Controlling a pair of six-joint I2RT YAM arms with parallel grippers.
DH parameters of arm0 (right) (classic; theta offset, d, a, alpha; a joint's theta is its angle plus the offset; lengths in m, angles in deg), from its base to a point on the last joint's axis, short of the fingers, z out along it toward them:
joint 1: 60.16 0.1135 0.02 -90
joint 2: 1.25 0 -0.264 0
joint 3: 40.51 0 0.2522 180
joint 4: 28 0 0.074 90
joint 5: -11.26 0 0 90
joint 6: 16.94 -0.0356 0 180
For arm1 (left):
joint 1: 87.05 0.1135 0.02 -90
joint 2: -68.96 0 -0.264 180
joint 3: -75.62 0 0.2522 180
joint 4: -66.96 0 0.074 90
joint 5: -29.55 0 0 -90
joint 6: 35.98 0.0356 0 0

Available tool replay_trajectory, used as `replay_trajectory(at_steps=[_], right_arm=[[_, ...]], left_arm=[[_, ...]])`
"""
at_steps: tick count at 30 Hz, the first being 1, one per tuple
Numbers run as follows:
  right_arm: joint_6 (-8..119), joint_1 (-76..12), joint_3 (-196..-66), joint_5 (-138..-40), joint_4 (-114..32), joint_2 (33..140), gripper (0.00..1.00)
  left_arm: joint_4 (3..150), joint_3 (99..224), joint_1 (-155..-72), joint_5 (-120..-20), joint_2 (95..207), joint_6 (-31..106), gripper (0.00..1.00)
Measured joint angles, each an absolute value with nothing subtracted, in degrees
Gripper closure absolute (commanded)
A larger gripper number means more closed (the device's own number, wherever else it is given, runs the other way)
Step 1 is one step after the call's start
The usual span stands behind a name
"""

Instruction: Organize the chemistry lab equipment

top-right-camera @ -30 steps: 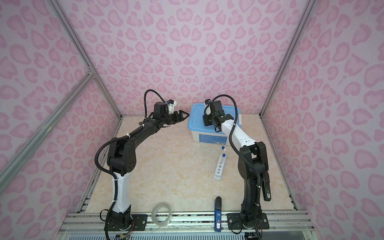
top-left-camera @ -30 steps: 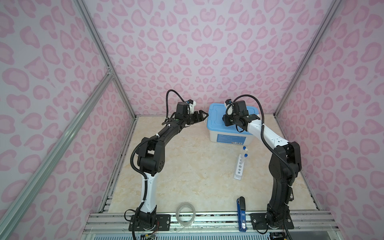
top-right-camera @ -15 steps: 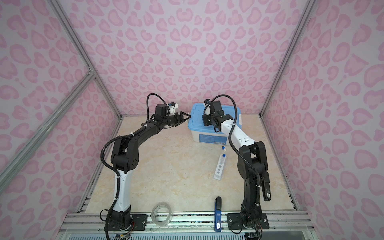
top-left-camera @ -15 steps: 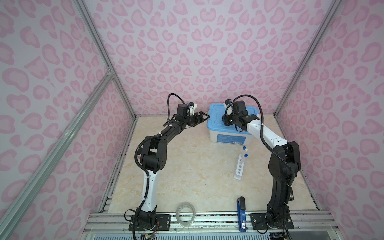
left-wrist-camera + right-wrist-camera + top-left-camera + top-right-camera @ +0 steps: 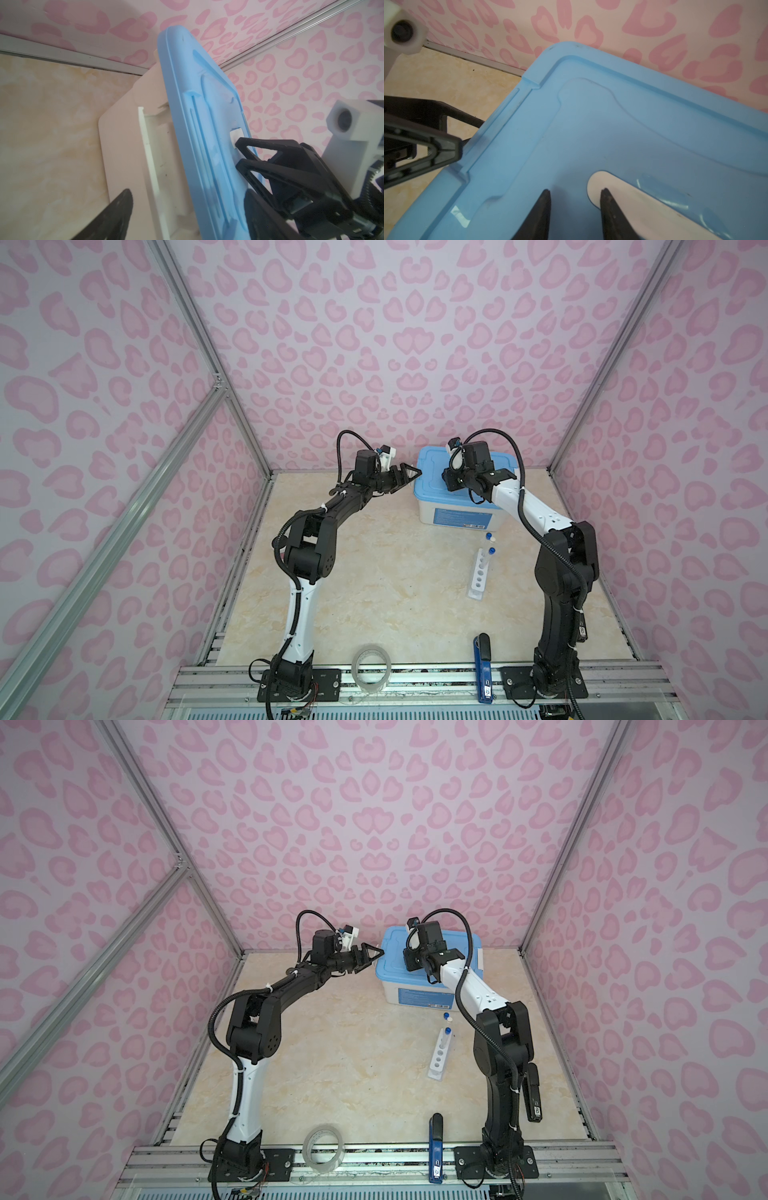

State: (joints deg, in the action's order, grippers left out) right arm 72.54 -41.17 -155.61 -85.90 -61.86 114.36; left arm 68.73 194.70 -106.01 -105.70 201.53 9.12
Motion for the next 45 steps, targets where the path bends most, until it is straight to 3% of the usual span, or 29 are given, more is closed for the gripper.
replay_trajectory(at_steps=[45], right_arm=[[72.2,-41.4,-155.7,-85.8,-60.9,114.9,0.60]], left_arm=[[75.7,197.9,-106.8,-102.1,201.7,15.2,0.46]])
